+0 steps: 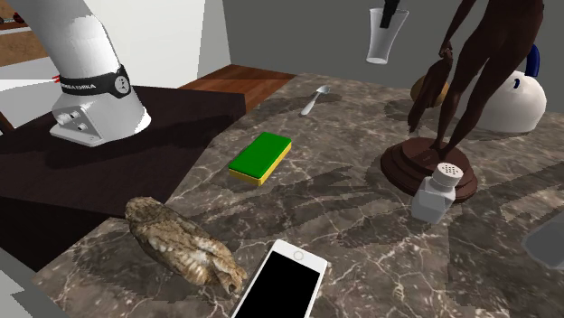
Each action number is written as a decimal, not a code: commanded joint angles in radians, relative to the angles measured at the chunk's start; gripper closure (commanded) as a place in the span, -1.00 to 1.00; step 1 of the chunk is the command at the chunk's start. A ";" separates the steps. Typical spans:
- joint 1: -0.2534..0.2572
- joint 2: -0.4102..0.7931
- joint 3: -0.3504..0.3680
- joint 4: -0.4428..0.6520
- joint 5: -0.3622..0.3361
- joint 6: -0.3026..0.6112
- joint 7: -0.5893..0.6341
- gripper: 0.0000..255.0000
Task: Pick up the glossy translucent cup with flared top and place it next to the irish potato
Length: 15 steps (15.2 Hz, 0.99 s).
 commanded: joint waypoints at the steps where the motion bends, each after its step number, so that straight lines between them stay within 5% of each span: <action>1: 0.000 0.008 0.002 -0.014 0.005 0.023 -0.007 1.00; 15: -0.004 0.095 0.016 -0.056 0.034 0.146 -0.054 1.00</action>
